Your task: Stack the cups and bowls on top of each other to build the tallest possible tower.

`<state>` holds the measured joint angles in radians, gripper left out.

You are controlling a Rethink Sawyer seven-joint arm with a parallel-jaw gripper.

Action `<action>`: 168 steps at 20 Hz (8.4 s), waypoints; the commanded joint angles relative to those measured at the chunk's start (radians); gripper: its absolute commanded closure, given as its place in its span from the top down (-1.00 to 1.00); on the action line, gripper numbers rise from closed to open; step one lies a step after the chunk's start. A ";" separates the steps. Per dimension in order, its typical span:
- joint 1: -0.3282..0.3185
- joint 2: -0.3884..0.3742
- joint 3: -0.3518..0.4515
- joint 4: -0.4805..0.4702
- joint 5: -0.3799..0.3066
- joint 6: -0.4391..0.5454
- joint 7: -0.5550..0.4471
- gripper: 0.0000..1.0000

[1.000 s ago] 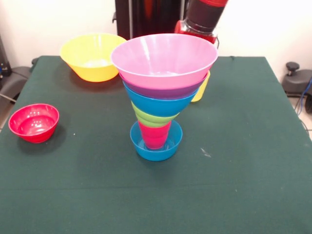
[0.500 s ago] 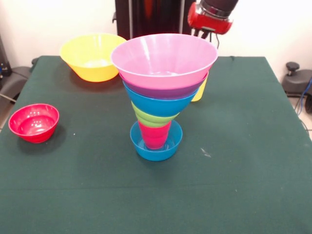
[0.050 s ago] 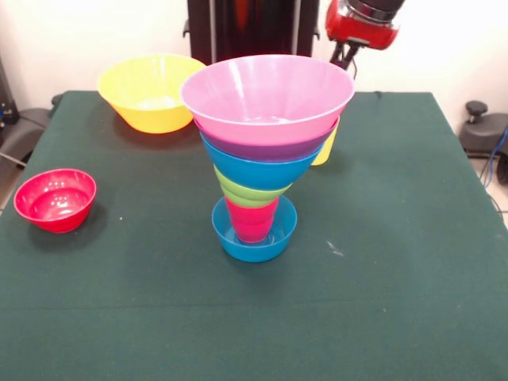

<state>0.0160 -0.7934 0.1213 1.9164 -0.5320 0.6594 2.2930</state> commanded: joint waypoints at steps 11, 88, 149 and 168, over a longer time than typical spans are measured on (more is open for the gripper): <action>0.063 0.017 0.062 -0.064 0.044 0.086 -0.021 -1.00; 0.048 0.358 -0.184 -0.200 -0.239 -0.330 -0.001 -1.00; 0.103 0.138 0.046 -0.207 0.161 0.066 0.010 -1.00; -0.040 -0.179 0.075 0.125 0.123 0.053 -0.175 1.00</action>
<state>0.0303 -0.9114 0.1342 1.8607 -0.3595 0.7554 2.2930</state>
